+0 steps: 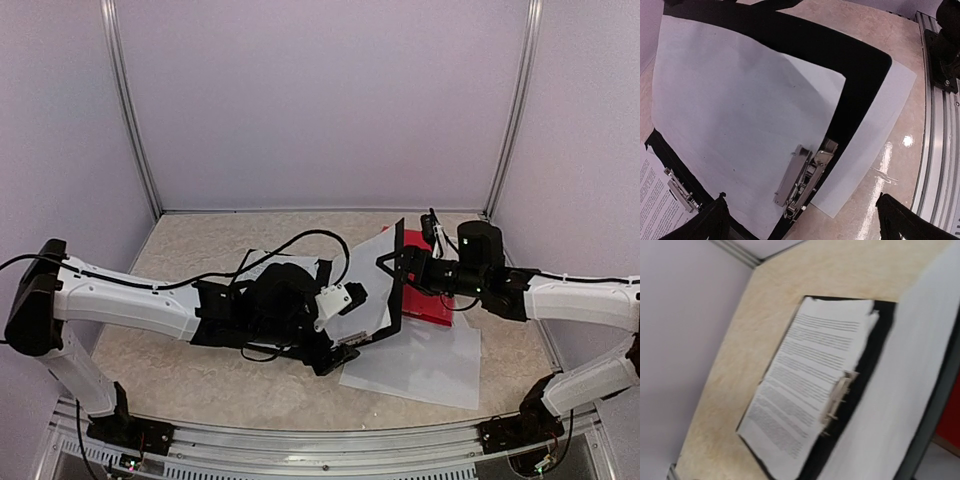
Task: Put the files into the folder
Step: Pass from the right arm to the left
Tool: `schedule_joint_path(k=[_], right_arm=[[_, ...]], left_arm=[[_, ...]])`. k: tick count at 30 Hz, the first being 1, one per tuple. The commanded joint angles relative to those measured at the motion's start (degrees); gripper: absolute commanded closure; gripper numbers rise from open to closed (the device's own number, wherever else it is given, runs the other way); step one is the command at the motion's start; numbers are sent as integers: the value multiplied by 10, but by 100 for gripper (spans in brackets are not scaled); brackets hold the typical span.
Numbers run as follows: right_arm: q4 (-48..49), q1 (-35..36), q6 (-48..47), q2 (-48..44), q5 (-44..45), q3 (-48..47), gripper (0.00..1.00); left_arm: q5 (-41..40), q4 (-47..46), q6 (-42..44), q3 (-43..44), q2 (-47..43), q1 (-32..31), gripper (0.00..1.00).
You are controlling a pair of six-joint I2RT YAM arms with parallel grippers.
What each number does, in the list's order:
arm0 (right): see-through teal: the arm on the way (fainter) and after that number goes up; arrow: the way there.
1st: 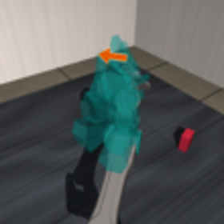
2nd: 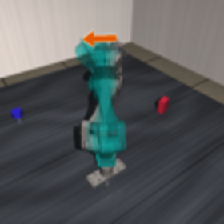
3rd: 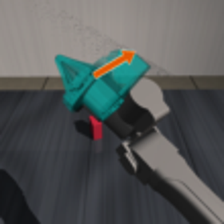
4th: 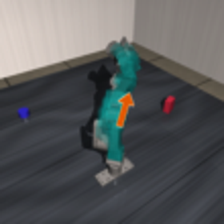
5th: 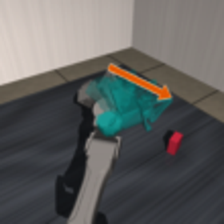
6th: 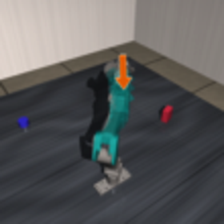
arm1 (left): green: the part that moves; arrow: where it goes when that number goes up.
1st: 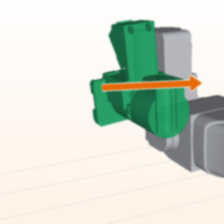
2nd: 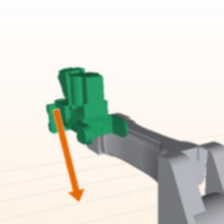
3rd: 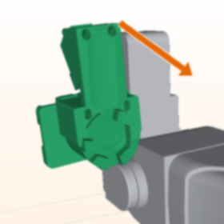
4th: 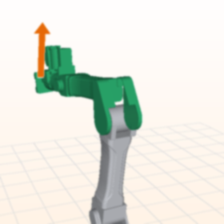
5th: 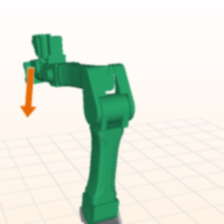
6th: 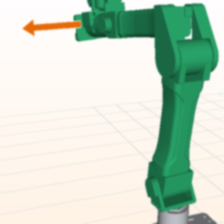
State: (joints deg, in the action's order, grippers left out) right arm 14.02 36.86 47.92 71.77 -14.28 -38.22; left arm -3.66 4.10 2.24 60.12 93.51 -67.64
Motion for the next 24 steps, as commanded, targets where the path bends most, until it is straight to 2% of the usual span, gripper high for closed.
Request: schedule_joint_path(k=[1,3,11,15,21,24], right_arm=[[-4,20,-10,27,-21,-42,17],[-7,24,-14,31,-22,-54,17],[-9,26,-20,34,-43,-82,17],[-11,26,-23,37,-49,-92,17],[-14,26,-30,39,-52,-97,17],[-16,26,-35,43,-53,-101,17]], left_arm=[[-12,-36,47,1,25,-21,1],[-24,-36,51,7,38,-25,1],[-144,-155,60,4,86,-27,4],[-201,-187,56,11,106,-27,14],[-241,-220,36,-11,85,-26,38],[-249,-227,8,-20,67,-26,45]])
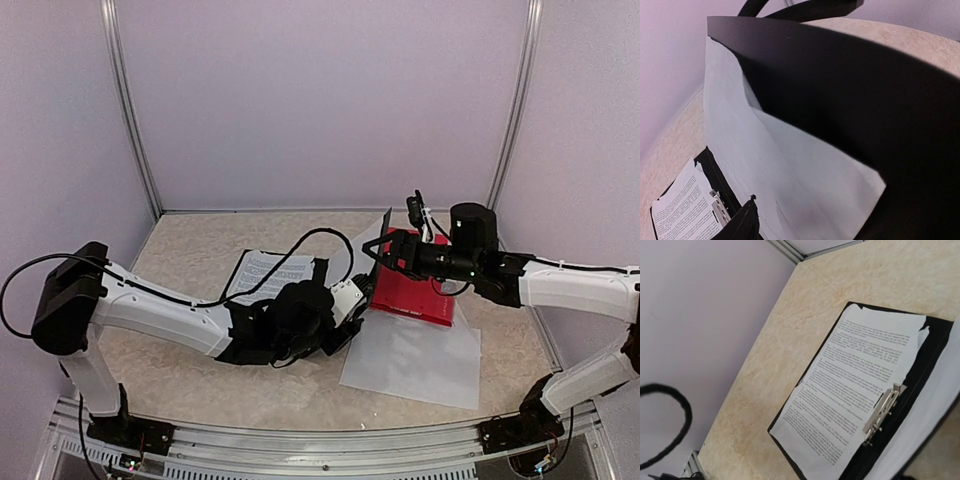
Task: Put the files into the folder
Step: Pass from the right arm to the left, then close the folder with files at the center of the board.
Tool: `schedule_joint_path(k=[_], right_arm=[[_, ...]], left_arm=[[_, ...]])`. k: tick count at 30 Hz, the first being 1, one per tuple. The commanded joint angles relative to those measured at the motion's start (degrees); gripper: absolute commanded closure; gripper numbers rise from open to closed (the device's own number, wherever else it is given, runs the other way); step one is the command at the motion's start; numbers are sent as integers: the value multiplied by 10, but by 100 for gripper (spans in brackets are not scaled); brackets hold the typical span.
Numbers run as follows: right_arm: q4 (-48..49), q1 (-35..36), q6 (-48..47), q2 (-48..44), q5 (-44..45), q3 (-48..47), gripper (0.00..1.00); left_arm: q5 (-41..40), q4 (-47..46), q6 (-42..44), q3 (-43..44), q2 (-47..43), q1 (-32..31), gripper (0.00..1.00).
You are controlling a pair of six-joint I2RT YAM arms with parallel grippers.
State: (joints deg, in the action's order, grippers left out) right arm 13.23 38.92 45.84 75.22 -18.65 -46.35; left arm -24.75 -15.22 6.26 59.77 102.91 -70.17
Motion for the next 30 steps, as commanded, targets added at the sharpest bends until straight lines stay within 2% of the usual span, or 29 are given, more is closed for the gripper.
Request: schedule_joint_path(k=[1,7,12,25,29,30], right_arm=[[-11,5,-17,10,-9,-23,17],[-59,6,-48,0,12,-56,16],[-89,5,-70,-4,24,-80,16],[-95,6,-96,43,17,-101,15],[-84,6,-99,65,5,-103,16],[-83,6,-100,70,2,-104,15]], left_arm=[[-41,-35,-47,-19,-34,-1,46],[-127,-6,-145,-30,-65,0,58],[-189,77,-273,-45,-101,8,58],[-224,378,-608,-121,-239,38,52],[-233,481,-717,-133,-268,39,47],[-234,519,-745,-133,-274,38,43]])
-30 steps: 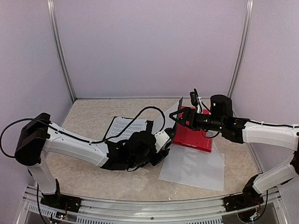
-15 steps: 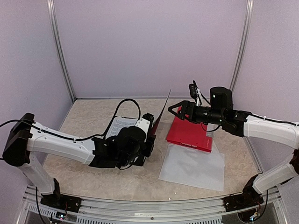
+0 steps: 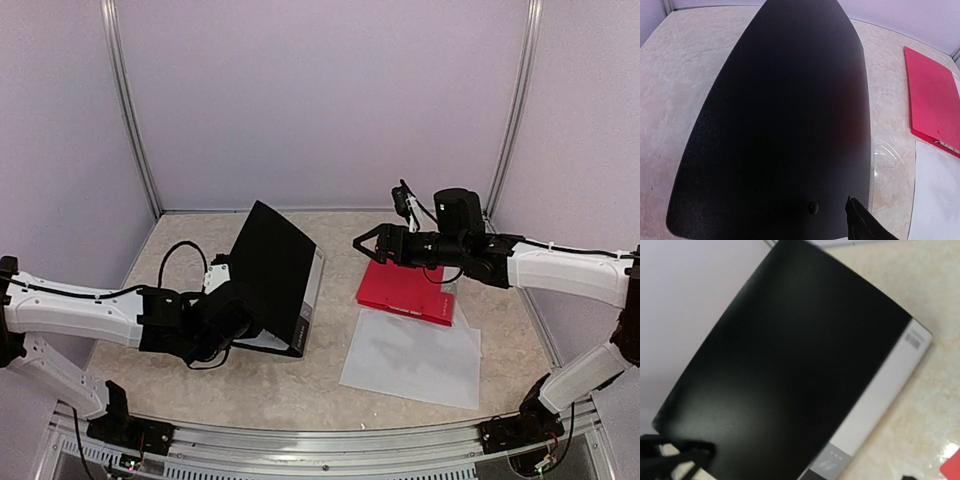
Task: Put the files into the folder
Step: Close the folder with files at the center of the board, then move the folder with files to the center of the board.
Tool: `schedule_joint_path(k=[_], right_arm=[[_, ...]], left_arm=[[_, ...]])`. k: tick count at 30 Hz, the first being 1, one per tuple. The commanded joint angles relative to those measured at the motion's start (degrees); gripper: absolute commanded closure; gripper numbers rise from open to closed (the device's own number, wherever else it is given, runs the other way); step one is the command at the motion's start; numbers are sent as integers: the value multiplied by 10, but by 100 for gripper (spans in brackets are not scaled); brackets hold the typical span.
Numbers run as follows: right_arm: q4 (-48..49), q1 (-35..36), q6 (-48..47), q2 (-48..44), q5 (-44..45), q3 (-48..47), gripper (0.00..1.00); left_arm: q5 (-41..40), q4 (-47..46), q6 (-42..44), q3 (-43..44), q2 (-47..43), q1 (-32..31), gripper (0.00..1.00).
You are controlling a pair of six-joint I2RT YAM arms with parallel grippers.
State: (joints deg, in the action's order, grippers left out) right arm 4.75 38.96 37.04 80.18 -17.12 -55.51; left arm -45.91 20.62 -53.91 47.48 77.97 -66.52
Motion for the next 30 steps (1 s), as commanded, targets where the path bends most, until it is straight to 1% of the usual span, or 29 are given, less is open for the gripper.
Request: schedule_joint_path(k=[1,3,6,10,11,14,17,19,21,23,25,28,30], right_arm=[[4,6,-13,27,-15,-13,16],[4,6,-17,41,-17,-15,15],[4,9,-24,64,-22,-19,15],[0,15,-33,84,-10,-20,15],[-4,16,-37,86,-3,-20,15],[-21,16,-49,89,23,-16,15],[-44,15,-67,81,62,-14,15],[-66,12,-75,71,83,-7,15],[-79,5,-80,56,92,0,15],[-85,-6,-81,41,97,12,15],[-91,-18,-81,21,103,26,15],[-97,-34,-80,-6,107,46,15],[-99,-42,-80,-17,107,58,15]], left_arm=[[-22,186,-167,-9,-27,2,40],[-24,233,-210,-8,-33,-1,29],[-30,295,-263,-1,-30,-5,19],[-41,353,-285,26,-17,-14,13],[-43,355,-272,37,-10,-16,11],[-31,293,-143,79,18,-14,6],[7,217,11,130,65,4,1],[63,160,94,153,98,25,1],[146,95,164,169,136,54,1],[224,55,204,192,170,91,1],[277,39,238,227,207,117,1],[339,28,277,277,263,143,1],[358,41,295,319,314,154,1]])
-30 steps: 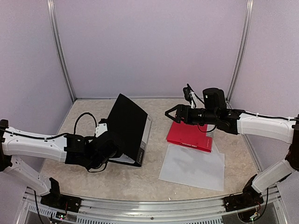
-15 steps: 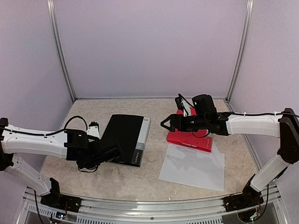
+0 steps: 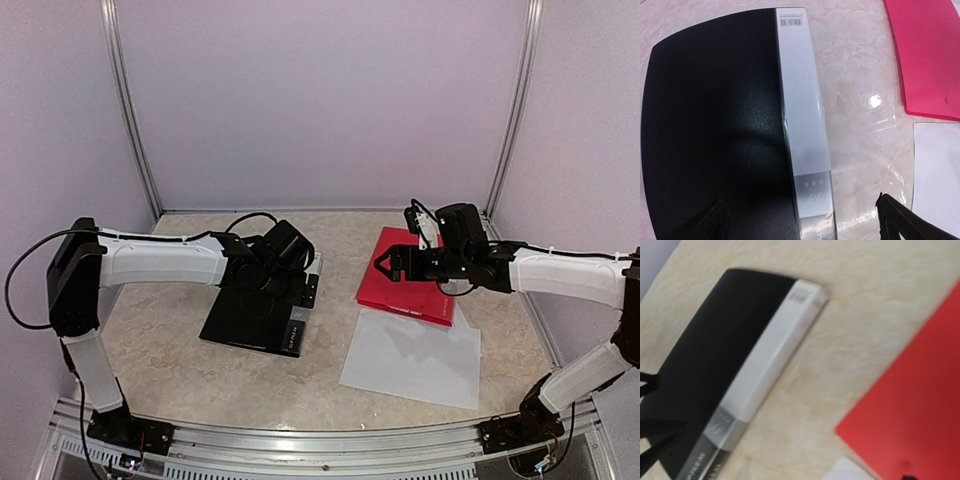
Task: Put the files into the folder
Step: Move the folder with files to the center of the board.
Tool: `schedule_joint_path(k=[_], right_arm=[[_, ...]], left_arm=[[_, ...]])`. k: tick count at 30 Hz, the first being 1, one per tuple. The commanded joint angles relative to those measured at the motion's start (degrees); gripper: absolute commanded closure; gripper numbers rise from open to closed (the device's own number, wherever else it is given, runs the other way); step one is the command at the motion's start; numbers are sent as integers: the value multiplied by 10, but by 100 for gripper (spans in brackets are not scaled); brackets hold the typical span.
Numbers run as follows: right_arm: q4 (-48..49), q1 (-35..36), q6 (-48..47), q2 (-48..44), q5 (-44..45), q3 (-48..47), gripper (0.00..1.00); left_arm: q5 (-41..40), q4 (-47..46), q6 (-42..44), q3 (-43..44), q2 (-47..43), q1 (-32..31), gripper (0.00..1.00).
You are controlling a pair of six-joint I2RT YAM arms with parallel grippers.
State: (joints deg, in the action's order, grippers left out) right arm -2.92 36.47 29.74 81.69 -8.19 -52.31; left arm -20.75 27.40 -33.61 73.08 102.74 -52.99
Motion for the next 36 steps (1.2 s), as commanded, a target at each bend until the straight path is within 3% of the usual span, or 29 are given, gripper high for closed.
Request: schedule_joint_path(k=[1,9,17,28,32,36], right_arm=[[-23,-19,-7,-36,16,30,15],[0,-23,8,-32,-10,57,16],[11,-23,15,-14,-16,74,16],[-35,-57,7,0,66,80,16],[-106,-65,-47,25,119,37,16],[-163,-52,-138,47,123,-11,17]], left_arm=[[104,-20,101,82,85,22,1],[64,40,110,163,206,32,2],[7,45,110,91,181,72,11],[21,22,168,54,159,196,15],[36,20,177,46,145,245,14],[87,-3,185,26,103,240,2]])
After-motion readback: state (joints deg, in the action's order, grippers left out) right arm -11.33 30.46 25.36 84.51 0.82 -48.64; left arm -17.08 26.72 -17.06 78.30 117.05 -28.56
